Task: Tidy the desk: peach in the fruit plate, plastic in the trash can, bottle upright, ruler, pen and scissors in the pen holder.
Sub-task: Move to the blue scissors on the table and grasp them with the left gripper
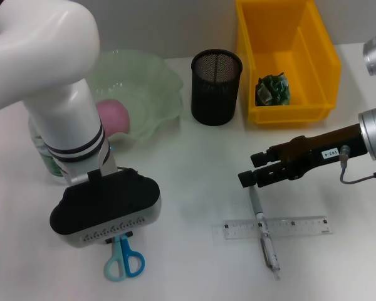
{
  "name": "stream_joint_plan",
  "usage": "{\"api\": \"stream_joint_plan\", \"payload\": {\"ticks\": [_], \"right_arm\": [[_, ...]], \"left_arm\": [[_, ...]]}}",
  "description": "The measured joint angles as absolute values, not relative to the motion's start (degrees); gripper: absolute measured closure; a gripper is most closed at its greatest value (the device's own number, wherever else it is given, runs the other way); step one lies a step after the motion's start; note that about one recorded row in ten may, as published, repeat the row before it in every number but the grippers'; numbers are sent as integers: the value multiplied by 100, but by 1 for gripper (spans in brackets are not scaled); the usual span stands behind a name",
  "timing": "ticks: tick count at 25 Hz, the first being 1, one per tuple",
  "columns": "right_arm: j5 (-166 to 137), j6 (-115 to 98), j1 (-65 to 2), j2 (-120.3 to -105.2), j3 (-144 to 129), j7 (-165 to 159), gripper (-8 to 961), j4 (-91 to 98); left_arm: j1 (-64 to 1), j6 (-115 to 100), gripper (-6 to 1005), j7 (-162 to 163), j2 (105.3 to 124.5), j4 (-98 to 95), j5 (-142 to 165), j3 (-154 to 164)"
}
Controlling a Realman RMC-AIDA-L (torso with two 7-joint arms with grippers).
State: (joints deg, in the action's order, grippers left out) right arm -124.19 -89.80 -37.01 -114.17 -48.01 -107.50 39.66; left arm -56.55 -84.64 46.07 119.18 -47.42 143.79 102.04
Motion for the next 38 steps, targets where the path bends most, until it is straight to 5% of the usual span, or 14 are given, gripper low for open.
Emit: {"api": "stream_joint_plan", "payload": {"ticks": [38], "right_arm": [[-12418,-8929,-3744,-11399,-4818,-10749,146,3901]], "left_arm": [[-5944,-8543,683,4728,11918,-4467,14293,10257]]}}
